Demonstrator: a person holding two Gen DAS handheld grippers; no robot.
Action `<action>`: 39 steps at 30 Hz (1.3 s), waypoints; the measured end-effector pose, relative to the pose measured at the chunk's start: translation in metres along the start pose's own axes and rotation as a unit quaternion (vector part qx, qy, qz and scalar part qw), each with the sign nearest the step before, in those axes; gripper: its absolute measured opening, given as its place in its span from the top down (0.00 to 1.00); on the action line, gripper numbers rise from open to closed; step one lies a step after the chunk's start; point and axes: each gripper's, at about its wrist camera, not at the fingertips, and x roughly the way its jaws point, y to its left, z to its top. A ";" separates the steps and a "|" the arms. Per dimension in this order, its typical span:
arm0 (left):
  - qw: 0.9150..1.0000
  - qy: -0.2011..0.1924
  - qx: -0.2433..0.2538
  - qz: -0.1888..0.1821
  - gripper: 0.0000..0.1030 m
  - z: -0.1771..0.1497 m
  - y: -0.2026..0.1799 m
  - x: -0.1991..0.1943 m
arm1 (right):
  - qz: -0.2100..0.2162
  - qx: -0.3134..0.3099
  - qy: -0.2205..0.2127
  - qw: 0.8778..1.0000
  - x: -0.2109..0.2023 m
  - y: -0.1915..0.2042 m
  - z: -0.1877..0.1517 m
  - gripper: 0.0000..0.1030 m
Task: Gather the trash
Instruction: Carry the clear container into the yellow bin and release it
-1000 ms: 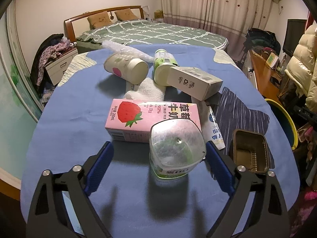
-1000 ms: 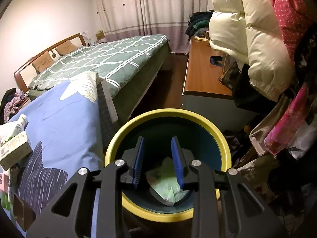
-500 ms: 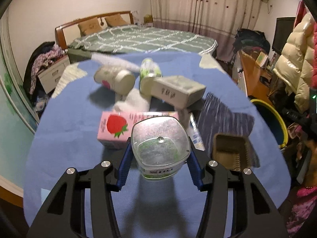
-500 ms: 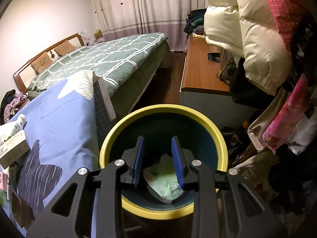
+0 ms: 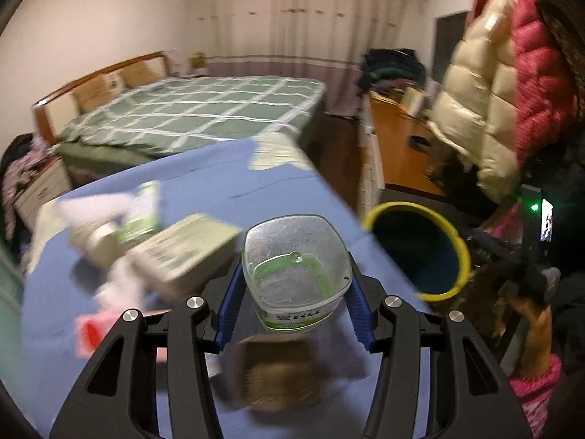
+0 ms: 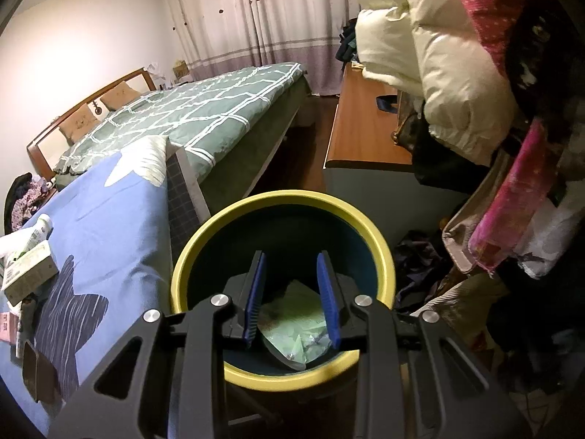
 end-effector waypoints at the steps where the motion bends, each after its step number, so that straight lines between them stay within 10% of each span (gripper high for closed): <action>1: 1.000 0.003 0.007 -0.010 0.50 0.006 -0.012 0.008 | 0.000 0.002 -0.001 1.000 -0.002 -0.004 0.000 0.72; 20: 0.993 0.081 0.057 -0.063 0.50 0.035 -0.159 0.159 | 0.000 0.042 0.015 0.999 0.006 -0.060 -0.012 0.66; 24: 0.995 0.067 0.062 -0.049 0.25 0.038 -0.171 0.169 | 0.001 0.047 0.017 0.999 0.006 -0.063 -0.013 0.66; 39: 0.999 -0.016 0.033 -0.007 0.10 0.032 -0.075 0.033 | 0.030 0.004 0.023 0.999 -0.001 -0.013 -0.021 0.64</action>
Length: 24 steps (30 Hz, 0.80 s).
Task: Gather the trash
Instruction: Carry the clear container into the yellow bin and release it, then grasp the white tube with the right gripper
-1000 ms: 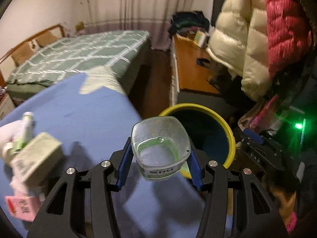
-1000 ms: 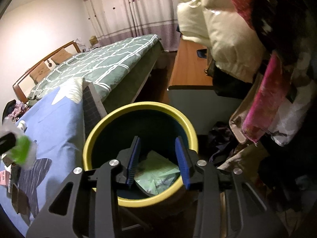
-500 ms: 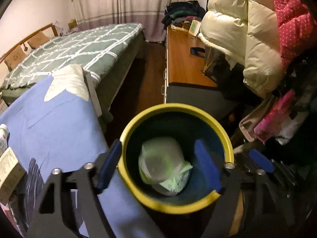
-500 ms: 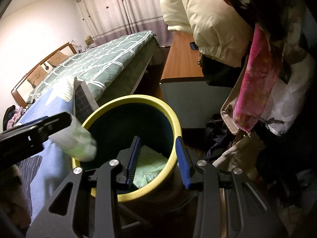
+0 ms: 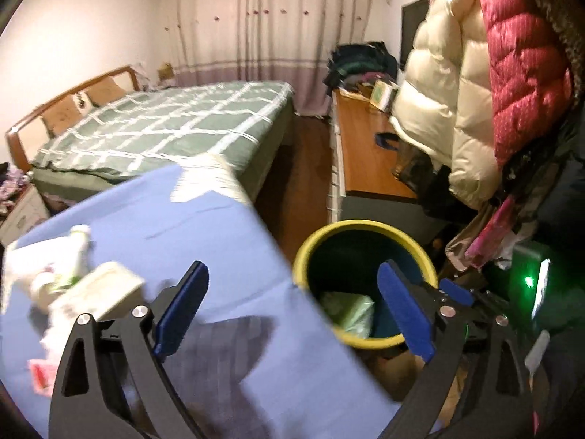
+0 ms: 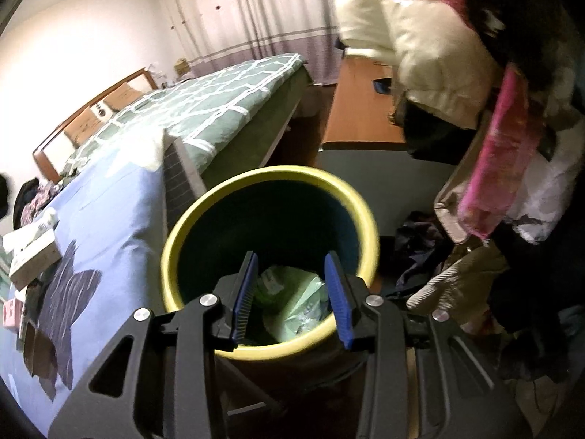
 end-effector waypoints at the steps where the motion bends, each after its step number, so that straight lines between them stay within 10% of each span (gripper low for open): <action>1: 1.000 -0.005 -0.004 0.007 0.10 -0.004 0.009 -0.009 | 0.003 -0.005 0.001 1.000 -0.001 0.007 -0.001 0.64; 14: 0.973 -0.033 -0.136 0.183 0.09 -0.091 0.180 -0.123 | 0.090 -0.131 0.016 0.987 -0.011 0.146 -0.017 0.63; 24: 0.950 -0.030 -0.196 0.240 0.08 -0.139 0.249 -0.151 | 0.174 -0.228 0.028 0.958 -0.029 0.276 -0.041 0.63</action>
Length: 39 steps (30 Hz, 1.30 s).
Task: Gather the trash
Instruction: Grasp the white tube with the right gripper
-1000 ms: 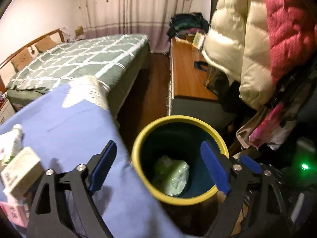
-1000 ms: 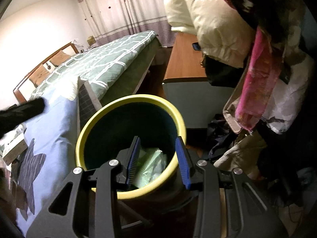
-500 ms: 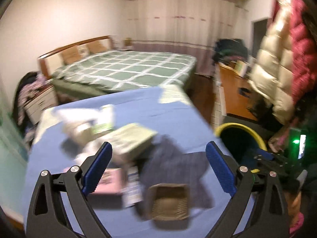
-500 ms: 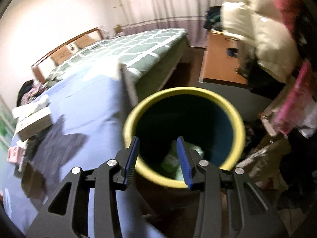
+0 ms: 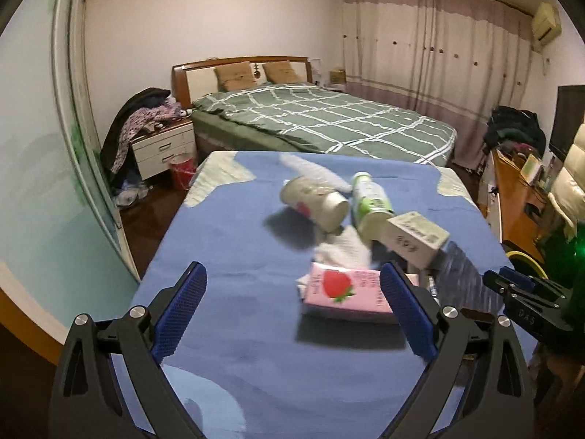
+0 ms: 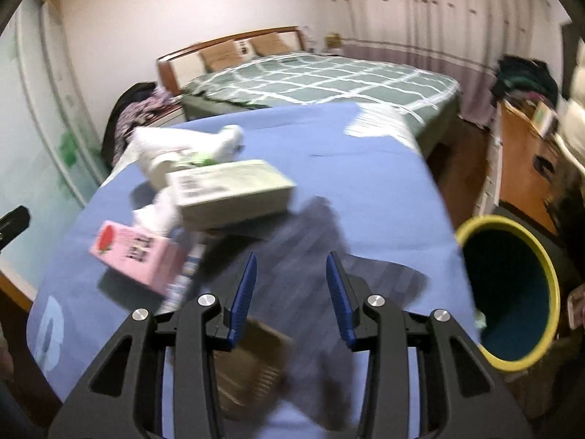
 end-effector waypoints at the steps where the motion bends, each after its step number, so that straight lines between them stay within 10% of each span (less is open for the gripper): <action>1: 1.000 0.001 -0.003 0.000 0.08 -0.001 0.006 0.002 | 0.003 -0.005 0.002 1.000 0.003 0.008 0.002 0.63; 18: 0.999 0.022 -0.028 0.001 0.08 -0.009 0.028 0.023 | 0.029 -0.033 0.080 0.996 0.069 0.062 0.007 0.87; 39: 0.999 0.024 -0.021 -0.007 0.08 -0.016 0.014 0.025 | 0.089 -0.003 0.022 0.996 0.003 0.060 0.005 0.94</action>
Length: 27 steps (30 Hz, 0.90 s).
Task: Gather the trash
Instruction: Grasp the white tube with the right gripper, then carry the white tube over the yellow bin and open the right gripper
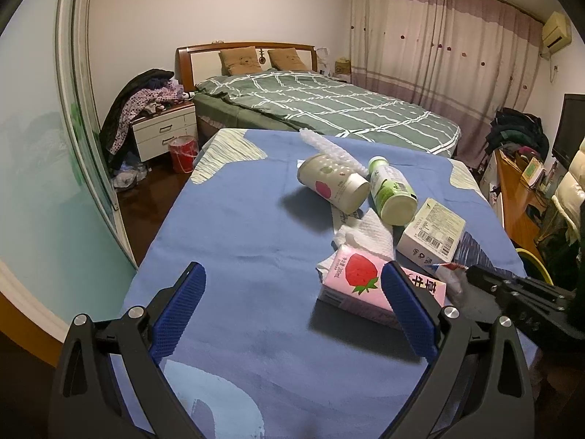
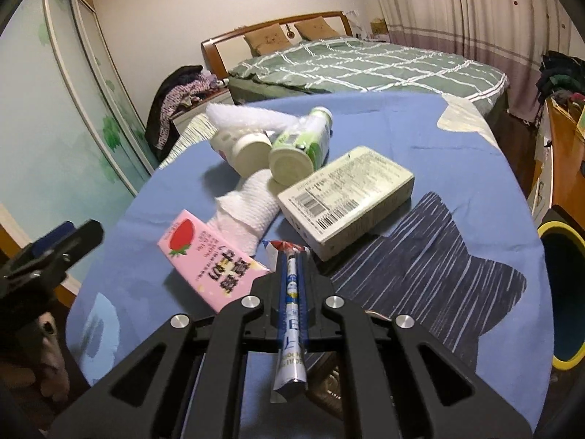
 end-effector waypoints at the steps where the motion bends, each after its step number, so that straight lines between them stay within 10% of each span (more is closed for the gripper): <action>1: 1.000 0.000 0.000 0.000 0.08 -0.001 0.000 0.000 | 0.001 0.000 -0.003 1.000 -0.002 -0.001 0.000 0.94; 16: 0.999 0.006 0.026 -0.021 0.08 -0.005 -0.025 -0.004 | -0.072 0.069 -0.069 0.993 -0.054 -0.083 0.010 0.95; 27: 0.995 0.023 0.078 -0.061 0.08 -0.015 -0.077 0.000 | -0.233 0.199 -0.085 0.948 -0.076 -0.229 -0.017 0.94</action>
